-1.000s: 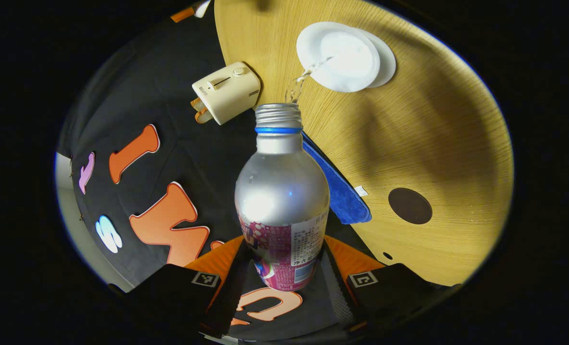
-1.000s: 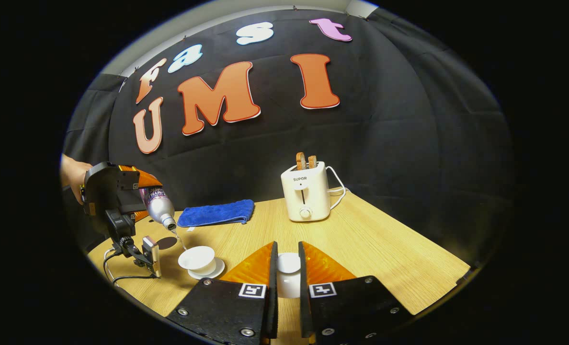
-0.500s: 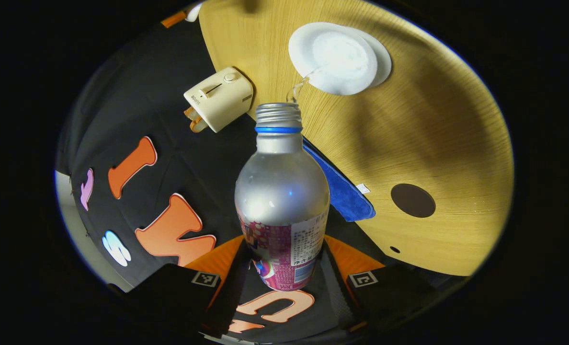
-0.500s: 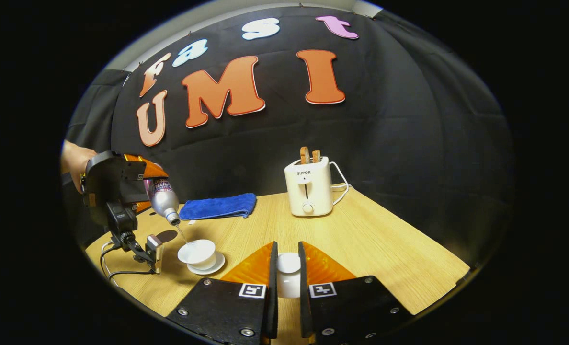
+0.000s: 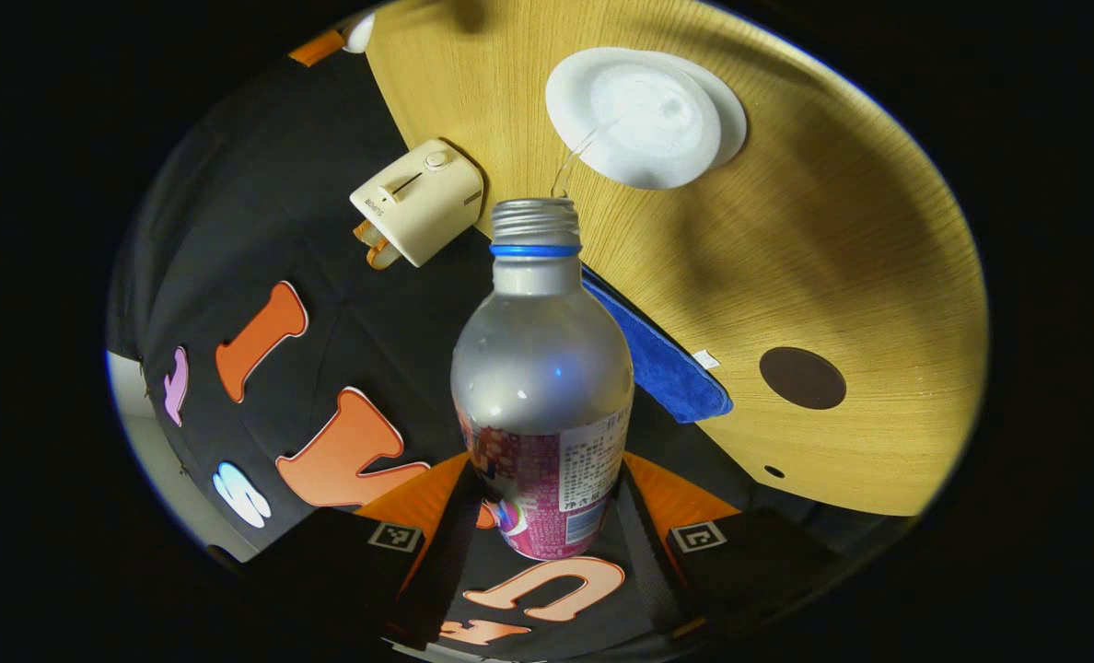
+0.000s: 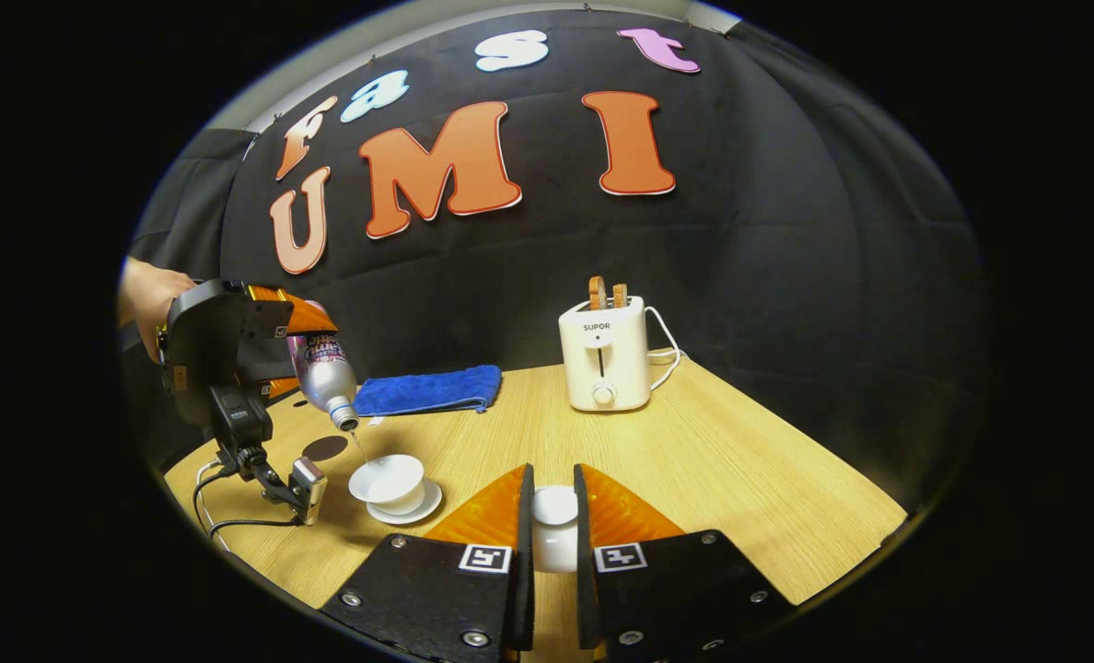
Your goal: Open the teacup lid with one hand, grasp the water bottle and pour water into the teacup with the other hand; after pouring, place the water bottle on the coaster and then close the teacup lid.
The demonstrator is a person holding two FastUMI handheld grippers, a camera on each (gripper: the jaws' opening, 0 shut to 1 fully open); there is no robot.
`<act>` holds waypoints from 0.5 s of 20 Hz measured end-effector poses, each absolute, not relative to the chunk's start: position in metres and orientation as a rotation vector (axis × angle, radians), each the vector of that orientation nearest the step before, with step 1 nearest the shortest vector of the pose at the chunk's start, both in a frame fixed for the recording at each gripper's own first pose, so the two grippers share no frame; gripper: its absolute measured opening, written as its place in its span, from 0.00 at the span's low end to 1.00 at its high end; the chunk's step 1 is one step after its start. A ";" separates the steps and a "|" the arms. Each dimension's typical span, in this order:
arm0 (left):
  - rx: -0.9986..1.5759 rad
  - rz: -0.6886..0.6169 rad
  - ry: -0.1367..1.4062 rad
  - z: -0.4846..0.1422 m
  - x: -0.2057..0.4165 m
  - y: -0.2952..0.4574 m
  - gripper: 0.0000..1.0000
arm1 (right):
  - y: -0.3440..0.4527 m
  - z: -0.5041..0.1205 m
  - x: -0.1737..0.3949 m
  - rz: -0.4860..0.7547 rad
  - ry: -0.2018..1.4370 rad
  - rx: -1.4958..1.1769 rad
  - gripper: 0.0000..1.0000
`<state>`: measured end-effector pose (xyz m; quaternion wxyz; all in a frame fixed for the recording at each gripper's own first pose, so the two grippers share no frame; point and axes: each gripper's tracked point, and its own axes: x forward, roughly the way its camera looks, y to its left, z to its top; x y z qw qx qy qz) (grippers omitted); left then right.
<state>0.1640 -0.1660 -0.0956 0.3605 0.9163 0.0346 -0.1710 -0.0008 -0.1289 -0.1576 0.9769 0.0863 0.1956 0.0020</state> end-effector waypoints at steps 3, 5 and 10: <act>2.377 -0.442 0.077 -0.096 0.161 -0.166 0.84 | -0.125 -0.157 0.000 0.009 0.396 0.169 0.14; 2.374 -0.442 0.068 -0.097 0.159 -0.165 0.83 | -0.122 -0.157 -0.001 0.015 0.399 0.171 0.19; 2.293 -0.455 0.083 -0.107 0.160 -0.158 0.83 | -0.113 -0.158 -0.003 0.030 0.407 0.172 0.19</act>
